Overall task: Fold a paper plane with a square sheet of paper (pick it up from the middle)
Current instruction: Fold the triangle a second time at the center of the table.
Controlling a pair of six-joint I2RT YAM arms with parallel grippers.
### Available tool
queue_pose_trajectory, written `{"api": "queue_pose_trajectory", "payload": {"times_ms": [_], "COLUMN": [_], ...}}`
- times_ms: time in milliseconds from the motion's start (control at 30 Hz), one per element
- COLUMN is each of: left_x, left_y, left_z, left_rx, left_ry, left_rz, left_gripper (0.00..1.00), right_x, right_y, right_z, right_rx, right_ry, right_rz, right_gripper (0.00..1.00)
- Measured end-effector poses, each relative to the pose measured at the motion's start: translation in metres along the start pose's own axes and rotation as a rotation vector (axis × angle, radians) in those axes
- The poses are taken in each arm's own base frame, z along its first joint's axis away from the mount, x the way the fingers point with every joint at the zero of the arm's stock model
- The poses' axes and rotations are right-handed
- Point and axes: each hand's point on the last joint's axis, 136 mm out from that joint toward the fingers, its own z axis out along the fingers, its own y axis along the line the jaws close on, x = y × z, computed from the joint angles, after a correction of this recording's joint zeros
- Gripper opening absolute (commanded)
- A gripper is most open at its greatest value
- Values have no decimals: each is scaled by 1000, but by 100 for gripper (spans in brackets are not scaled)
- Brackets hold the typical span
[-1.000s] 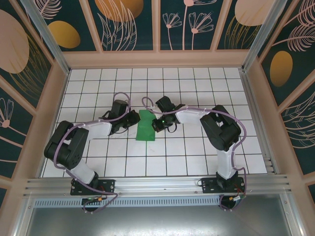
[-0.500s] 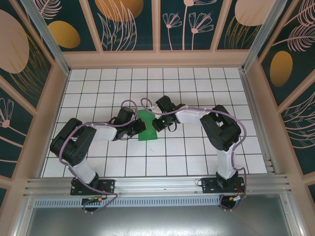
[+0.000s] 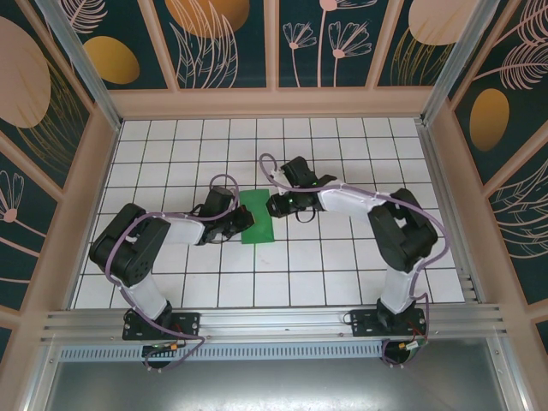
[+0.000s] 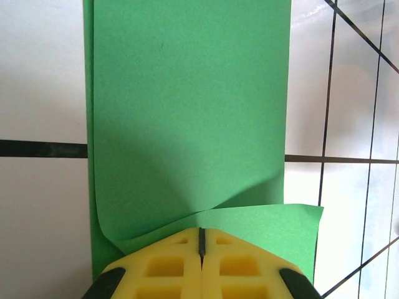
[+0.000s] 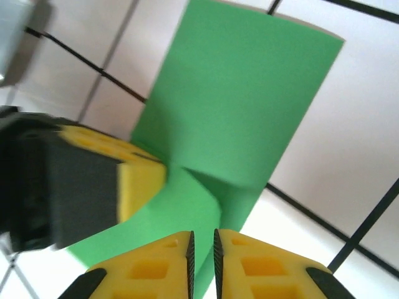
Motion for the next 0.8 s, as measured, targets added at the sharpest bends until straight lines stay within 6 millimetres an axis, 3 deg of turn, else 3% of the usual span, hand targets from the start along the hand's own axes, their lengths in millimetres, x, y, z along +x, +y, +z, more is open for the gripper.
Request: {"api": "queue_pose_trajectory", "payload": {"times_ms": [67, 200, 333, 533, 800], "left_x": [0, 0, 0, 0, -1], "left_y": [0, 0, 0, 0, 1], "left_z": [0, 0, 0, 0, 0], "left_rx": [2, 4, 2, -2, -6], "left_ry": [-2, -4, -6, -9, -15], "left_rz": [-1, -2, -5, -6, -19], "left_gripper": [7, 7, 7, 7, 7], "right_x": [1, 13, 28, 49, 56], "right_y": [9, 22, 31, 27, 19], "right_z": [-8, -2, 13, 40, 49], "right_rx": [-18, -26, -14, 31, 86], "right_ry": [-11, 23, 68, 150, 184], "right_rz": [45, 120, 152, 188, 198], "right_gripper": [11, 0, 0, 0, 0]}}
